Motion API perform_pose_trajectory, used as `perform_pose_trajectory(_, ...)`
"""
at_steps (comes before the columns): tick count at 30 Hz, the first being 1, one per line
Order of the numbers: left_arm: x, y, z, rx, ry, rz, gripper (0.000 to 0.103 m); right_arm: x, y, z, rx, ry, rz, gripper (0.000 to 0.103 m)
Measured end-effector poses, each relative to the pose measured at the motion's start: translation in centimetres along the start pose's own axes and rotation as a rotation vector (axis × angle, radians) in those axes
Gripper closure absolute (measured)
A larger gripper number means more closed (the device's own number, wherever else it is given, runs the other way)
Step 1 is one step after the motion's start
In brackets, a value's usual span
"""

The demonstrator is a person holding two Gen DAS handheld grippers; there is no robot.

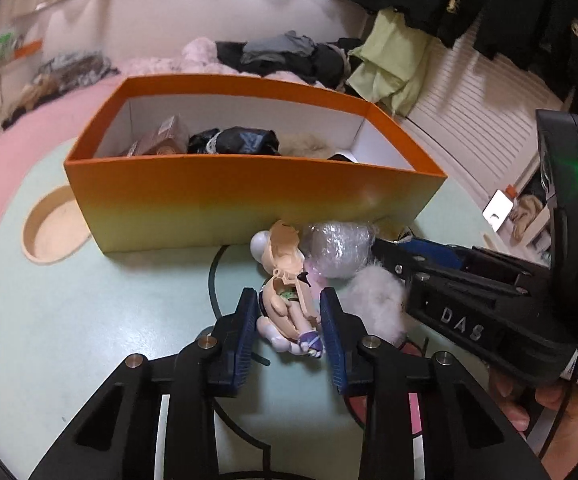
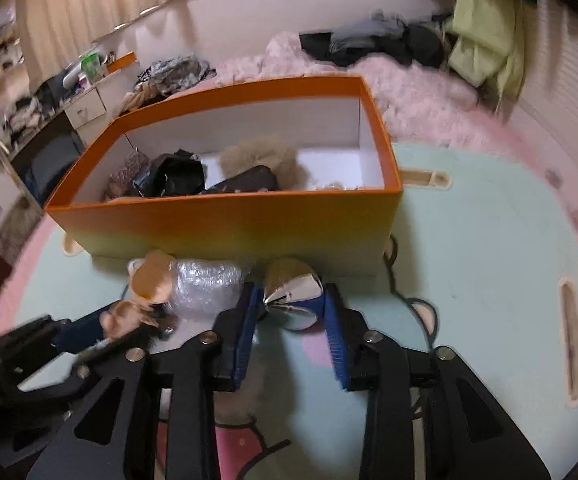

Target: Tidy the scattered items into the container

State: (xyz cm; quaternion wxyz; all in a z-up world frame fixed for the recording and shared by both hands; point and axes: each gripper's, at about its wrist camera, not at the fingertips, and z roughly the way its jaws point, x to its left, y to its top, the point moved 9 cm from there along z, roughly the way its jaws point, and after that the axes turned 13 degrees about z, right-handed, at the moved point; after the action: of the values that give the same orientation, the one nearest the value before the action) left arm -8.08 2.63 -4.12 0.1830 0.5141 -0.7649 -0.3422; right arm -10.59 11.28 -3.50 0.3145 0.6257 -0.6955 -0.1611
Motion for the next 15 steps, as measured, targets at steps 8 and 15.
perform_pose_trajectory(8, 0.0, -0.9, -2.3, -0.063, -0.068, -0.052, 0.073, -1.0, -0.2, -3.7, -0.085, 0.067, 0.029, 0.074)
perform_pose_trajectory(15, 0.0, -3.1, -6.4, -0.141, 0.020, -0.030, 0.073, -0.2, -3.2, -7.1, -0.116, 0.139, 0.040, 0.074)
